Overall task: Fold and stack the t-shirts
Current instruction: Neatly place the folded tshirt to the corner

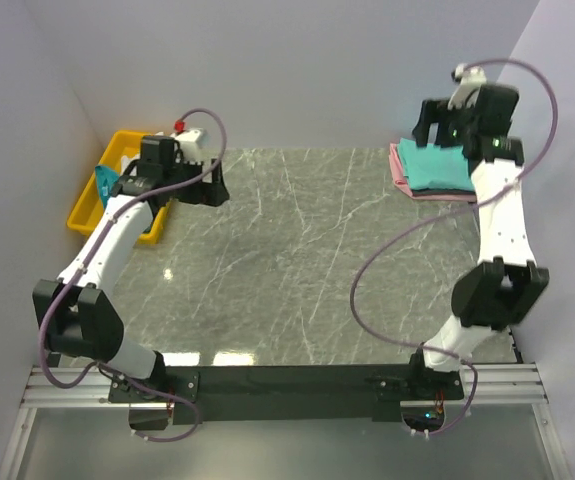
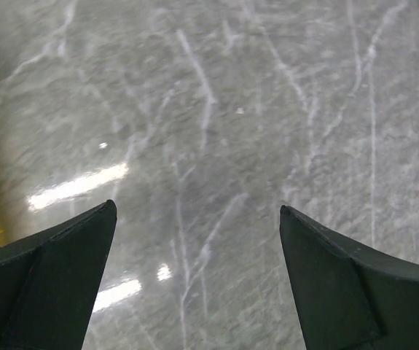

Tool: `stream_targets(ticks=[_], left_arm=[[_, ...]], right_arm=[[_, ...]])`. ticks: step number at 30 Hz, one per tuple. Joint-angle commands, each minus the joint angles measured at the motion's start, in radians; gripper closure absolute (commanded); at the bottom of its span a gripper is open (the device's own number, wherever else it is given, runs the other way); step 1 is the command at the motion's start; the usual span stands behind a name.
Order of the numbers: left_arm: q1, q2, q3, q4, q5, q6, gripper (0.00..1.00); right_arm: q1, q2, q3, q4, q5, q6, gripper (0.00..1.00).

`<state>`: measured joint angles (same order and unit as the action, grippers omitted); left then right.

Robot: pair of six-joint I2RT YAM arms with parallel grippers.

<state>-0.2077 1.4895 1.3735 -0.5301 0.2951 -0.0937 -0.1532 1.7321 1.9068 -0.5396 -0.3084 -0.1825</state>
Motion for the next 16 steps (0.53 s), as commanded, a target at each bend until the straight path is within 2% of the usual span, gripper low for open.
stream_targets(ticks=[1,2,4,7,10,16], left_arm=[[0.047,-0.006,-0.013,-0.028,0.064,0.003,0.01],[0.063,-0.012,-0.046,-0.018,0.073,0.005,0.0],[0.067,-0.038,-0.117,0.03,0.079,0.015,0.01],[0.068,-0.055,-0.172,0.041,0.059,0.043,0.01],[0.067,-0.081,-0.266,0.051,0.044,0.074,0.0],[0.042,-0.144,-0.343,0.061,-0.075,0.152,0.0]], right_arm=[[0.033,-0.149,-0.32,-0.117,-0.17,0.153,0.07],[0.049,-0.24,-0.4,-0.091,-0.17,0.156,0.07],[0.124,-0.323,-0.586,-0.031,-0.121,0.155,0.07],[0.235,-0.414,-0.731,-0.026,-0.078,0.14,0.07],[0.279,-0.479,-0.846,0.012,-0.028,0.111,0.07],[0.288,-0.516,-0.893,-0.005,0.028,0.078,0.05]])
